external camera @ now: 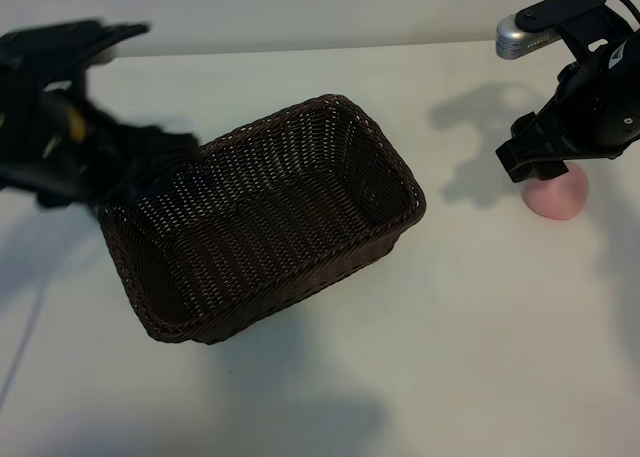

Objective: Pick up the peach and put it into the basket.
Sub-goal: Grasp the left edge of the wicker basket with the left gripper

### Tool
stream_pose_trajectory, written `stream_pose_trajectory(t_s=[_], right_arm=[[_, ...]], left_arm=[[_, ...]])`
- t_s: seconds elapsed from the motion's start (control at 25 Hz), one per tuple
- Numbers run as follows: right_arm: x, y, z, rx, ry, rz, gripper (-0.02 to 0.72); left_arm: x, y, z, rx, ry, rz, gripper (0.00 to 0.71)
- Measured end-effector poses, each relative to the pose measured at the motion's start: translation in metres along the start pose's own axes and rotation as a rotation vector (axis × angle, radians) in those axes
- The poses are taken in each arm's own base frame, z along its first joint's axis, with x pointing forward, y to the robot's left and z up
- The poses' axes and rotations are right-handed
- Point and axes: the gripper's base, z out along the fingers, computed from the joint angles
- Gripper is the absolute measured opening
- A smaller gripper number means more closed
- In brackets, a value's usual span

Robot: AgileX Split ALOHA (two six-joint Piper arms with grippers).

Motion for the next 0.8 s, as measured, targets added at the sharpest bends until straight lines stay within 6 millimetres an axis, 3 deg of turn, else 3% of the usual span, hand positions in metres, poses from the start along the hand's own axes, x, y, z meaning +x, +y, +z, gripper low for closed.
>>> stream_pose_trajectory(t_s=[0.36,0.8], right_arm=[[0.000,0.000,0.000,0.000,0.001,0.000,0.595],[0.000,0.000,0.000,-0.001,0.001,0.000,0.595]], left_arm=[[0.040,0.029,0.009,-0.088,0.015,-0.234,0.592],[0.051,0.030,0.030,-0.091,0.043,-0.306,0.592]])
